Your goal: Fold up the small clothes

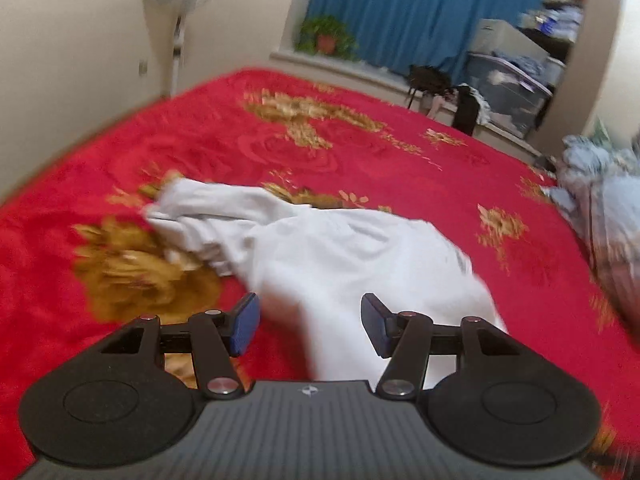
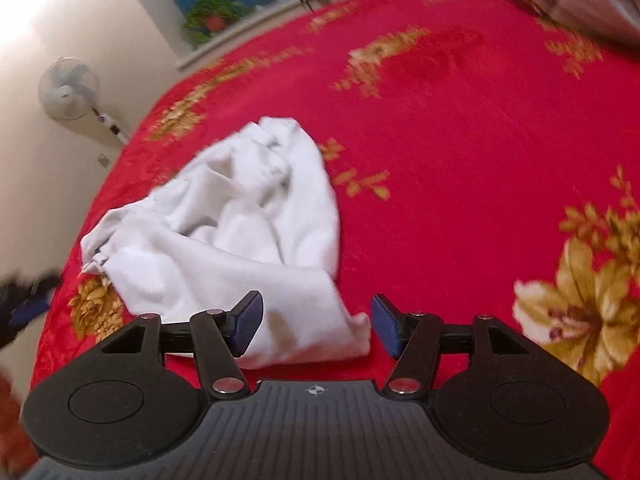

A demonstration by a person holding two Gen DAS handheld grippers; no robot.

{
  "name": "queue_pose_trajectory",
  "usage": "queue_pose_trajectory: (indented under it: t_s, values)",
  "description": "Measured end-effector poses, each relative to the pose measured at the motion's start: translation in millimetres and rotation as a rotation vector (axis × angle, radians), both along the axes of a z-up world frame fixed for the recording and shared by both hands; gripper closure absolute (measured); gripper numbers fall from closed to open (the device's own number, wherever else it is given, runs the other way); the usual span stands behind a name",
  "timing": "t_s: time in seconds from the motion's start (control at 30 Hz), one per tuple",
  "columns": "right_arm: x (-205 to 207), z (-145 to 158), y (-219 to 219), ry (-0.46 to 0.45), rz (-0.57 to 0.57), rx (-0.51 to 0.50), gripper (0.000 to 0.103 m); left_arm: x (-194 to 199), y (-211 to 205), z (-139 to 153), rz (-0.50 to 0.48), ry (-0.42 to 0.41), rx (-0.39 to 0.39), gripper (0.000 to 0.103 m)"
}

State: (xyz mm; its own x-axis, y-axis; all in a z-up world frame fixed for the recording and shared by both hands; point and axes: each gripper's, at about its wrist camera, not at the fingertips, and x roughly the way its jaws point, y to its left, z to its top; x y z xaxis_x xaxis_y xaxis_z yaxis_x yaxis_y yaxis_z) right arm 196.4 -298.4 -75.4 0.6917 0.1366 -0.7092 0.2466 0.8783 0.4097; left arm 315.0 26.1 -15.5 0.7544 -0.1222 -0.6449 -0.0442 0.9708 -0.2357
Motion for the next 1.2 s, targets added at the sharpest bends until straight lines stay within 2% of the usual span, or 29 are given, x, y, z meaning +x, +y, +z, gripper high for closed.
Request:
queue_pose_trajectory:
  t_s: [0.07, 0.13, 0.2, 0.27, 0.3, 0.33, 0.37, 0.47, 0.53, 0.67, 0.73, 0.8, 0.87, 0.93, 0.97, 1.03, 1.1, 1.2]
  values:
    - [0.4, -3.2, 0.6, 0.01, 0.02, 0.029, 0.042, 34.0, -9.3, -7.5, 0.009, 0.03, -0.04, 0.041]
    - [-1.2, -0.7, 3.2, -0.003, 0.036, 0.023, 0.054, 63.1, -19.7, -17.4, 0.011, 0.076, -0.081, 0.041]
    - [1.2, 1.2, 3.5, -0.004, 0.043, 0.013, 0.072, 87.6, -30.0, -32.5, -0.001, 0.157, -0.12, 0.038]
    - [2.9, -0.2, 2.9, -0.006, 0.055, 0.025, 0.085, 101.4, -38.8, -48.0, -0.011, 0.219, -0.107, 0.041]
    - [2.2, -0.7, 2.0, -0.007, 0.063, 0.033, 0.091, 104.7, -42.0, -53.9, -0.001, 0.226, -0.059, 0.062]
    - [2.3, -1.2, 1.4, -0.014, 0.069, 0.04, 0.094, 105.7, -42.3, -57.4, -0.001, 0.233, -0.031, 0.076]
    - [0.8, -0.7, 0.4, -0.024, 0.069, 0.044, 0.095, 104.7, -39.2, -59.1, -0.013, 0.244, -0.027, 0.099]
    - [-3.7, 4.1, -6.2, -0.06, 0.051, 0.068, 0.097, 79.0, -13.7, -42.0, -0.029, 0.179, -0.082, 0.099]
    - [-10.1, 15.1, -12.4, -0.104, 0.026, 0.084, 0.098, 44.6, 5.8, -22.7, -0.06, 0.113, -0.098, 0.099]
    - [-43.2, 63.6, -23.9, -0.304, 0.01, 0.093, 0.099, -61.8, 34.8, -0.6, -0.162, 0.04, -0.106, 0.1]
    - [-66.3, 87.2, -27.3, -0.391, 0.035, 0.059, 0.099, -110.3, 40.0, -6.5, -0.222, 0.08, -0.172, 0.1]
    - [-80.4, 89.0, -31.7, -0.348, 0.021, -0.005, 0.099, -154.5, 31.0, -23.3, -0.323, 0.174, -0.185, 0.099]
    - [-76.0, 69.5, -38.8, -0.162, -0.041, -0.062, 0.098, -177.6, 26.0, -37.6, -0.395, 0.219, -0.179, 0.098]
    - [-74.2, 53.8, -51.2, -0.053, -0.155, -0.021, 0.098, -185.1, 29.0, -41.5, -0.385, 0.216, -0.133, 0.098]
    - [-75.2, 54.5, -52.4, -0.061, -0.175, -0.025, 0.097, -182.5, 34.4, -38.8, -0.359, 0.206, -0.132, 0.097]
    - [-79.4, 65.7, -48.4, -0.139, -0.212, -0.106, 0.095, -172.3, 44.0, -23.1, -0.321, 0.166, -0.158, 0.084]
    - [-83.2, 71.4, -47.9, -0.204, -0.224, -0.135, 0.092, -156.1, 46.7, -3.9, -0.299, 0.093, -0.129, 0.071]
    - [-75.2, 63.5, -56.5, -0.212, -0.214, -0.074, 0.086, -113.0, 40.3, 8.0, -0.277, 0.073, -0.098, 0.066]
